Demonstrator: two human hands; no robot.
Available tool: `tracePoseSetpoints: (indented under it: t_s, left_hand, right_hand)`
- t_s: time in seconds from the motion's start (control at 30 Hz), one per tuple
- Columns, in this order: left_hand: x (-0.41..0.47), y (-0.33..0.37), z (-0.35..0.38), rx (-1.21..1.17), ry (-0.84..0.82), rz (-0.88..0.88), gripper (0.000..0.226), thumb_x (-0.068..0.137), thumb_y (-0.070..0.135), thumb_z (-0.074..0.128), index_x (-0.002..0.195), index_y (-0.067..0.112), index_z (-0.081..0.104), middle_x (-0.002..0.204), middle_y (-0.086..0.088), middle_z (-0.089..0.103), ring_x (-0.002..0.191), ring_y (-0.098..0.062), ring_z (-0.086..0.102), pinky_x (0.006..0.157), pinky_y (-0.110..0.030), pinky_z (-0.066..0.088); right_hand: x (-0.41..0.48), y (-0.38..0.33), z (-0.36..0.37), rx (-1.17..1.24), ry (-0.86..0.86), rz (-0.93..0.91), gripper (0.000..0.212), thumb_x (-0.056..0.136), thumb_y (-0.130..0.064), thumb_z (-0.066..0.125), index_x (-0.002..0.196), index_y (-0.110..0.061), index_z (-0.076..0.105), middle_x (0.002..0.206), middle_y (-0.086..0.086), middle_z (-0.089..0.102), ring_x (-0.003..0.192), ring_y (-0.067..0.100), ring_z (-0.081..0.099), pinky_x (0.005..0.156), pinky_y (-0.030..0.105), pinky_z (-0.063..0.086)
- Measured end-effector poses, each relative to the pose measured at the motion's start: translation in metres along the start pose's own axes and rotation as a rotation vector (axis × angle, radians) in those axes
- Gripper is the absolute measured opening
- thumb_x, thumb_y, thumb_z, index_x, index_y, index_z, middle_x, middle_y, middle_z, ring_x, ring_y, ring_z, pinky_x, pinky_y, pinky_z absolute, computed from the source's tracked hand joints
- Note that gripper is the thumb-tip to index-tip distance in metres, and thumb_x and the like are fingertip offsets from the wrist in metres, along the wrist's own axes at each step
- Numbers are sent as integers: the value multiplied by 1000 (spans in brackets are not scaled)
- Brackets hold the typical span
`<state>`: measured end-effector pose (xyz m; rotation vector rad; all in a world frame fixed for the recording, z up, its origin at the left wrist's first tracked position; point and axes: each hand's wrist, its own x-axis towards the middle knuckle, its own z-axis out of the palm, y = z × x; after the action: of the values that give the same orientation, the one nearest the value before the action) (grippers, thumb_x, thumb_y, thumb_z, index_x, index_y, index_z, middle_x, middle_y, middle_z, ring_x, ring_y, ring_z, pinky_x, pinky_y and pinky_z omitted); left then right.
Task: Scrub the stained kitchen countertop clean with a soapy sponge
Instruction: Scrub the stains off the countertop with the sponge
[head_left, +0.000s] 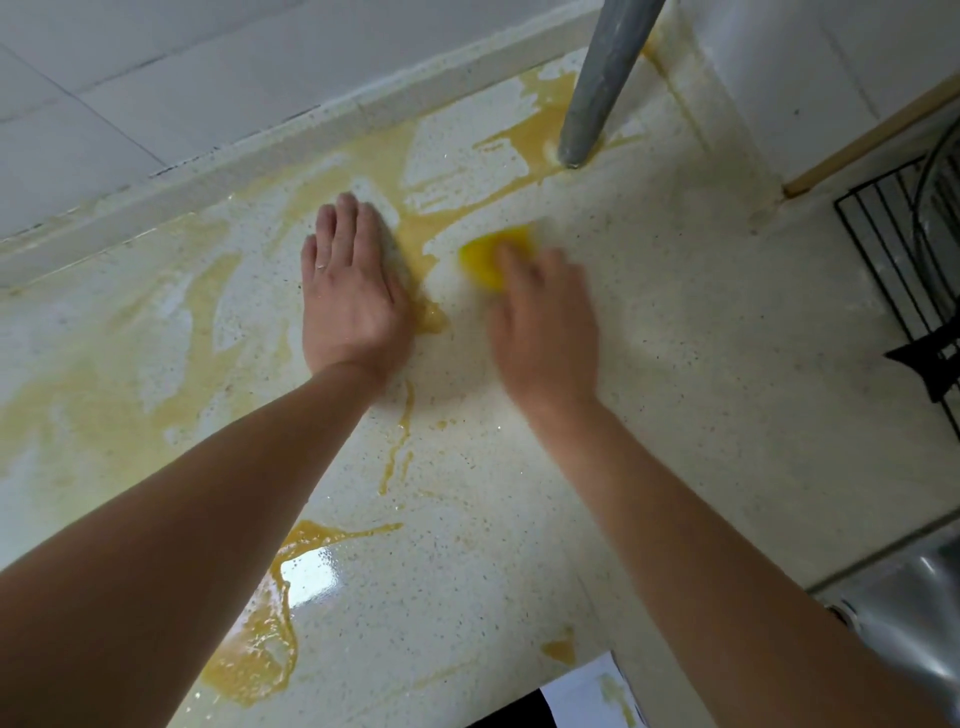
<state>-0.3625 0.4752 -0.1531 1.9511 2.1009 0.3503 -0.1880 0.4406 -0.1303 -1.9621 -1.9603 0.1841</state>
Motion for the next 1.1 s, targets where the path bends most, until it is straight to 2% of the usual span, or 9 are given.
tracePoseSetpoints:
  t_s: [0.1, 0.17, 0.3, 0.4, 0.53, 0.67, 0.83, 1.0, 1.1]
  left_hand:
    - [1, -1, 1, 0, 13, -2, 58, 108, 28, 22, 163, 10, 23, 172, -8, 15, 160, -25, 7, 130, -37, 2]
    - [0, -2, 1, 4, 13, -5, 59, 107, 28, 21, 163, 10, 23, 172, -8, 15, 160, -24, 6, 130, -38, 2]
    - [0, -5, 2, 9, -3, -15, 59, 107, 26, 24, 164, 10, 21, 172, -8, 13, 160, -22, 5, 130, -38, 2]
    - [2, -5, 3, 20, -8, -3, 61, 104, 27, 34, 162, 8, 24, 171, -11, 16, 159, -26, 8, 130, -41, 5]
    - [2, -5, 4, 17, 3, 18, 60, 106, 30, 22, 161, 7, 25, 170, -14, 19, 159, -29, 10, 130, -43, 6]
    - [5, -6, 6, 25, 16, 37, 61, 103, 28, 23, 160, 6, 26, 169, -16, 21, 158, -31, 12, 129, -45, 8]
    - [4, -4, 6, 21, 11, 30, 63, 103, 31, 20, 161, 7, 25, 170, -14, 18, 159, -30, 10, 130, -45, 7]
    - [5, -5, 5, 23, 2, 39, 64, 102, 30, 22, 162, 7, 24, 171, -14, 17, 159, -29, 9, 130, -44, 6]
    - [8, -6, 7, 25, 8, 46, 61, 105, 31, 20, 160, 6, 26, 170, -14, 19, 159, -29, 10, 129, -46, 7]
  right_hand:
    - [38, 37, -2, -37, 105, 257, 41, 95, -16, 54, 135, -8, 55, 119, 16, 58, 104, 32, 55, 88, 41, 46]
    - [50, 28, 15, -106, 73, 288, 43, 93, -14, 53, 136, -9, 54, 123, 14, 57, 106, 31, 54, 90, 38, 44]
    - [29, -30, 37, -52, -19, -54, 41, 83, -9, 55, 123, -9, 63, 101, 11, 61, 87, 31, 56, 73, 39, 46]
    - [-3, -31, 21, 19, -132, -248, 36, 89, -12, 54, 123, -11, 63, 99, 8, 58, 85, 28, 54, 70, 37, 44]
    - [13, 34, -29, 47, -26, -7, 35, 98, -23, 44, 126, -8, 58, 104, 10, 52, 85, 19, 48, 71, 28, 39]
    - [87, 115, -46, -111, 141, 381, 27, 100, -19, 44, 122, -7, 55, 118, 14, 54, 104, 30, 54, 82, 36, 43]
    - [114, 111, -6, -321, 40, 262, 38, 97, -15, 45, 135, -8, 50, 129, 18, 52, 118, 35, 49, 102, 43, 36]
    - [83, 127, -19, -366, 86, 284, 29, 95, -13, 51, 122, -11, 60, 118, 18, 57, 110, 36, 51, 93, 43, 43]
    - [95, 129, -13, -296, 60, 182, 34, 93, -3, 48, 126, -6, 57, 120, 17, 59, 112, 36, 53, 97, 43, 42]
